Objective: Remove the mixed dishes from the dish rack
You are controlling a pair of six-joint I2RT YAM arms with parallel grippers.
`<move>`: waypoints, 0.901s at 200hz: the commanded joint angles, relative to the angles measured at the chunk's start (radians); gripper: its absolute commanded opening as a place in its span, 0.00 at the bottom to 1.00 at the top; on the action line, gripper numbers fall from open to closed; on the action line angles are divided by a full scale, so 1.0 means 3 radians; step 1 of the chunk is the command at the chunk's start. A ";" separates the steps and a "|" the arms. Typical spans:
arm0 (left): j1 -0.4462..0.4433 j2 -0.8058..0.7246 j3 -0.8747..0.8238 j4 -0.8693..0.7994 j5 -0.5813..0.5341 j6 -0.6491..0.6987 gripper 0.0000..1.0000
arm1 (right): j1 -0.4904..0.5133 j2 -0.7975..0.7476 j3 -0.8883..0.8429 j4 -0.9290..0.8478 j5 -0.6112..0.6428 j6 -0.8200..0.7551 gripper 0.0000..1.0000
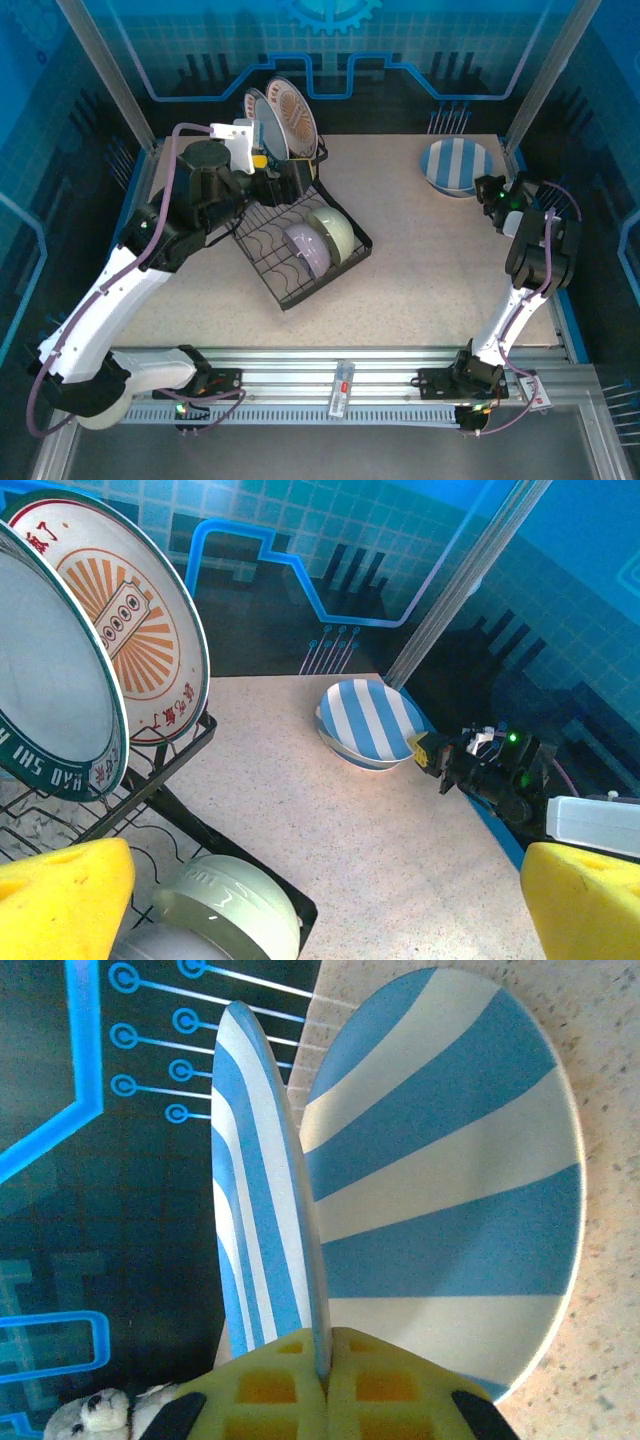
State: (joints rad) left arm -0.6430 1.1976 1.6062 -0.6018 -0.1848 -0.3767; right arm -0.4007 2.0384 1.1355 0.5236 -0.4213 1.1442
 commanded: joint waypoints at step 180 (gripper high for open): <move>0.0077 -0.0076 -0.0098 0.0016 0.0033 -0.0152 0.99 | -0.0064 0.0274 0.0469 -0.0517 0.0070 -0.0347 0.00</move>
State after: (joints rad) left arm -0.6308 1.1973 1.5902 -0.6014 -0.1822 -0.3954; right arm -0.4068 2.1056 1.2385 0.3729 -0.4007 1.0603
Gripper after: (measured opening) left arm 0.992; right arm 0.066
